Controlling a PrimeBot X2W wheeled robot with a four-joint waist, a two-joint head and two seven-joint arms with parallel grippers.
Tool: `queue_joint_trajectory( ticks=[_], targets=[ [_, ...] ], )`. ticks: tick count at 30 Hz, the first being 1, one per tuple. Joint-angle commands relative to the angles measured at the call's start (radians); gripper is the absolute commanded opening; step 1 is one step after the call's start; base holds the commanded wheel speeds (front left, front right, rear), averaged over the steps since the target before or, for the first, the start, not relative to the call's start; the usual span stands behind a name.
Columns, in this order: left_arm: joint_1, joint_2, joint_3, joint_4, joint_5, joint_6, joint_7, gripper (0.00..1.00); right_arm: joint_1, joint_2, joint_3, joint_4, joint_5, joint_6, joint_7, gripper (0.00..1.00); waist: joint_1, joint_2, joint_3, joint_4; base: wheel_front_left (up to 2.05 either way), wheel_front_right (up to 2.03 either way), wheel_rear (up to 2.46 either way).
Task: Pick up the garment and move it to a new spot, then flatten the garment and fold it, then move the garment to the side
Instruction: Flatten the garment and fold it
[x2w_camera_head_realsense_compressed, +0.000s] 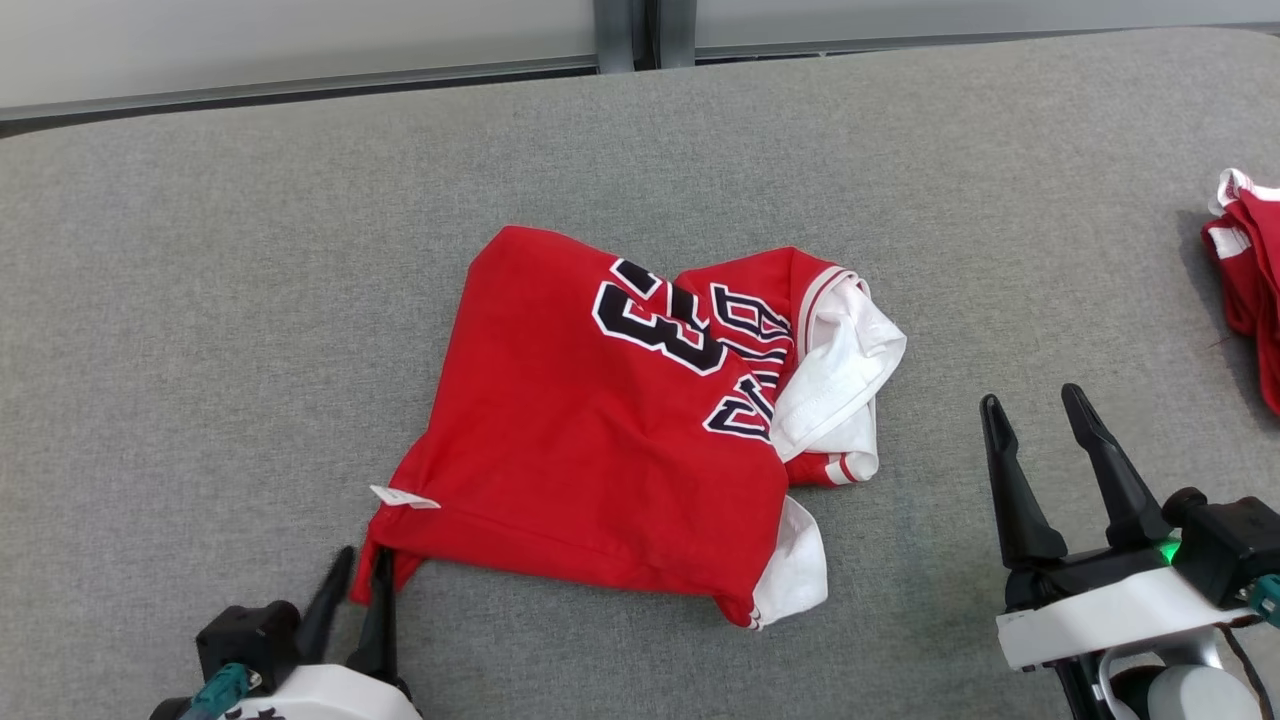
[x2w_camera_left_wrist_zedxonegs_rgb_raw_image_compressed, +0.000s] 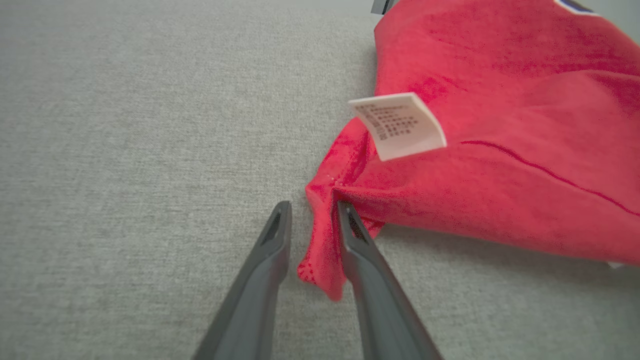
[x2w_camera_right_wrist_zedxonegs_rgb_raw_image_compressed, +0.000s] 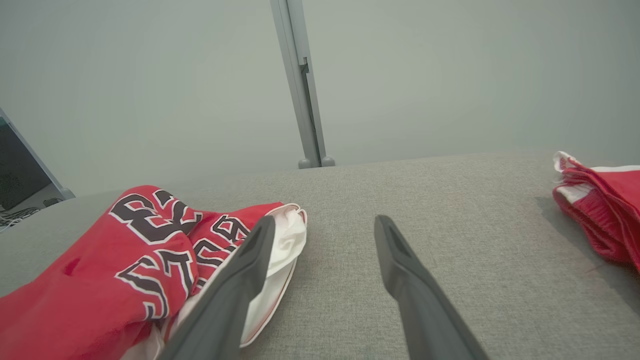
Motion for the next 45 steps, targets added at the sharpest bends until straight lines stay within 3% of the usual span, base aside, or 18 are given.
queue_joint_trajectory(
  ticks=[1, 8, 15, 25, 45],
  targets=[
    [-0.023, 0.004, 0.015, 0.008, 0.002, 0.009, -0.025, 1.0, -0.003, -0.006, -0.004, -0.008, -0.007, 0.0, 0.004, 1.0, 0.0, 0.0, -0.006, 0.002, 0.0, 0.0, 0.0],
    [-0.067, -0.004, 0.047, 0.016, 0.008, -0.008, -0.165, 1.0, 0.014, -0.015, -0.017, -0.032, -0.025, 0.0, 0.016, 1.0, 0.0, 0.0, -0.04, 0.02, 0.0, 0.0, 0.0],
    [-0.13, 0.02, 0.067, -0.032, 0.049, -0.011, -0.215, 1.0, 0.034, -0.024, -0.018, -0.045, -0.034, 0.0, 0.034, 1.0, 0.0, 0.0, -0.078, 0.036, 0.0, 0.0, 0.0],
    [-0.141, 0.054, 0.037, -0.082, 0.124, 0.013, -0.2, 1.0, 0.074, -0.037, -0.007, -0.055, -0.046, 0.0, 0.062, 1.0, 0.0, 0.0, -0.127, 0.037, 0.0, 0.0, 0.0],
    [-0.081, 0.049, 0.007, -0.129, 0.108, 0.041, -0.154, 1.0, 0.084, -0.032, 0.011, -0.064, -0.028, 0.0, 0.096, 1.0, 0.0, 0.0, -0.138, 0.043, 0.0, 0.0, 0.0]
  ],
)
